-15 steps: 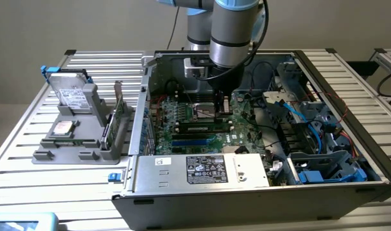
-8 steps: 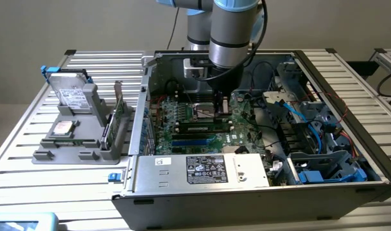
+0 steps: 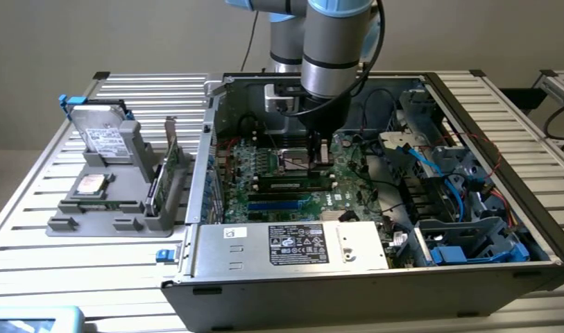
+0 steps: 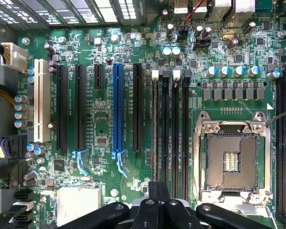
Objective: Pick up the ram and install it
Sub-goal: 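Press down the ram until it locks into place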
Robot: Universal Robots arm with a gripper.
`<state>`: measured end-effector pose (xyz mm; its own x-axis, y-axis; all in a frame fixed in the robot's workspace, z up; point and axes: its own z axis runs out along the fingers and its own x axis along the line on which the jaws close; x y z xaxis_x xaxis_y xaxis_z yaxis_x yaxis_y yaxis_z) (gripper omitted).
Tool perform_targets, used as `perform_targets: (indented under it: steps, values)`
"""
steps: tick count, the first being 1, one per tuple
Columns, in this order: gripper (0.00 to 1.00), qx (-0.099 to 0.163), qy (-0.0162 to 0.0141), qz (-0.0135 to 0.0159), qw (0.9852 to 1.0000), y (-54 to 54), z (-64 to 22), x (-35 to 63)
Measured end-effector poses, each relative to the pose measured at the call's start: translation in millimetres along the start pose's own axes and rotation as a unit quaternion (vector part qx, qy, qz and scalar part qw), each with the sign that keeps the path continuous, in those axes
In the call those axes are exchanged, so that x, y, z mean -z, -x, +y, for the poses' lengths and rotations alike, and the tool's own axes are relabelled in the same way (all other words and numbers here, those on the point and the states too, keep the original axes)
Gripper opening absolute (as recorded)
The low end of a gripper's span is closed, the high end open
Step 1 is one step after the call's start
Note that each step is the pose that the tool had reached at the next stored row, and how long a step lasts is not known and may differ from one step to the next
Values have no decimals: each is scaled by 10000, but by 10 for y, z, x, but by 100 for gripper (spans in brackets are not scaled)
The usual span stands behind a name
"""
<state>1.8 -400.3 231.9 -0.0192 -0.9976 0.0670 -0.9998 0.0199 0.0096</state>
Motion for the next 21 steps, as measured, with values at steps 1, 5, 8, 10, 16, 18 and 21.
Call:
perform_targets:
  steps: [1, 5, 8, 10, 16, 18, 21]
  values:
    - [11, 0, 0, 0, 10000, 0, 0, -2]
    - [11, -1, 0, -4, 10000, 1, 4, -11]
    - [11, 0, 0, -15, 10000, 1, 6, -20]
    - [11, 0, 0, -20, 10000, 2, 6, -26]
    - [11, 0, 1, -23, 10000, 2, 6, -39]
    - [11, 0, 1, -25, 10000, 2, 6, -43]
    - [11, 0, 1, -25, 10000, 3, 6, -47]
